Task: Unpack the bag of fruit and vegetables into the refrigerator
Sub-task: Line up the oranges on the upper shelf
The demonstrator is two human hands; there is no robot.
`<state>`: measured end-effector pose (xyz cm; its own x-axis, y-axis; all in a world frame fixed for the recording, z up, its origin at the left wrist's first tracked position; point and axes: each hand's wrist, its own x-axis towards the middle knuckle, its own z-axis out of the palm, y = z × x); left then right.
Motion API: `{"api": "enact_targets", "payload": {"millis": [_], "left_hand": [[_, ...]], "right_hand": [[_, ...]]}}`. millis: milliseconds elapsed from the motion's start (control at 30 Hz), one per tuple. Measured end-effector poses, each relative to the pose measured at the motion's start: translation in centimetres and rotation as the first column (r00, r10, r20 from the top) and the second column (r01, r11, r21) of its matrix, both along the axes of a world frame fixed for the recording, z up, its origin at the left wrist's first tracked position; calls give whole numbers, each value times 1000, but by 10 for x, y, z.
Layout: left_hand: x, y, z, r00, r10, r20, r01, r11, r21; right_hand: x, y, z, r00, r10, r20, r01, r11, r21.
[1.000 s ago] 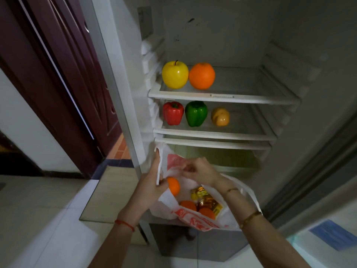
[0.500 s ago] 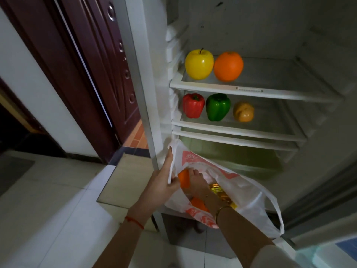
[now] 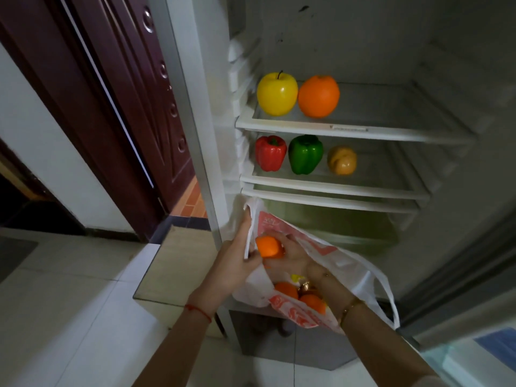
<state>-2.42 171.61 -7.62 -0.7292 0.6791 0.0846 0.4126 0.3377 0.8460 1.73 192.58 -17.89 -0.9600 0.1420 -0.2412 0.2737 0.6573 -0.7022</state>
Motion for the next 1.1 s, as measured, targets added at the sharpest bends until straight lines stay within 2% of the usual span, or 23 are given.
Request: {"api": "enact_targets", "payload": {"millis": [67,233,400,567,800,967,1100], "left_hand": [[-1,7,2,999,-34,-18,35,999,27],[-6,22,2,999,-34,-13,35,999,31],[-10,36,5,998,-54,-10,54,998,-21],[-13,47,6,995,-93,-21,94,996,12],[-14,53,16,989,-107,105,109,994,-14],[-23,55,14,993,-99,67,101,994,-34],[-29,55,10,992,-110,68,113,993,-32]], "right_hand": [[4,-15,62,994,-76,-76,68,993,-99],[34,8,114,939,-191,-286,100,948,-302],[45,20,176,784,-324,-530,137,922,-361],[38,35,228,587,-369,-720,201,928,-312],[10,68,272,428,-452,-783,408,869,-278],[-10,86,280,456,-486,-746,552,812,-191],[-18,88,272,491,-501,-712,693,720,-29]]}}
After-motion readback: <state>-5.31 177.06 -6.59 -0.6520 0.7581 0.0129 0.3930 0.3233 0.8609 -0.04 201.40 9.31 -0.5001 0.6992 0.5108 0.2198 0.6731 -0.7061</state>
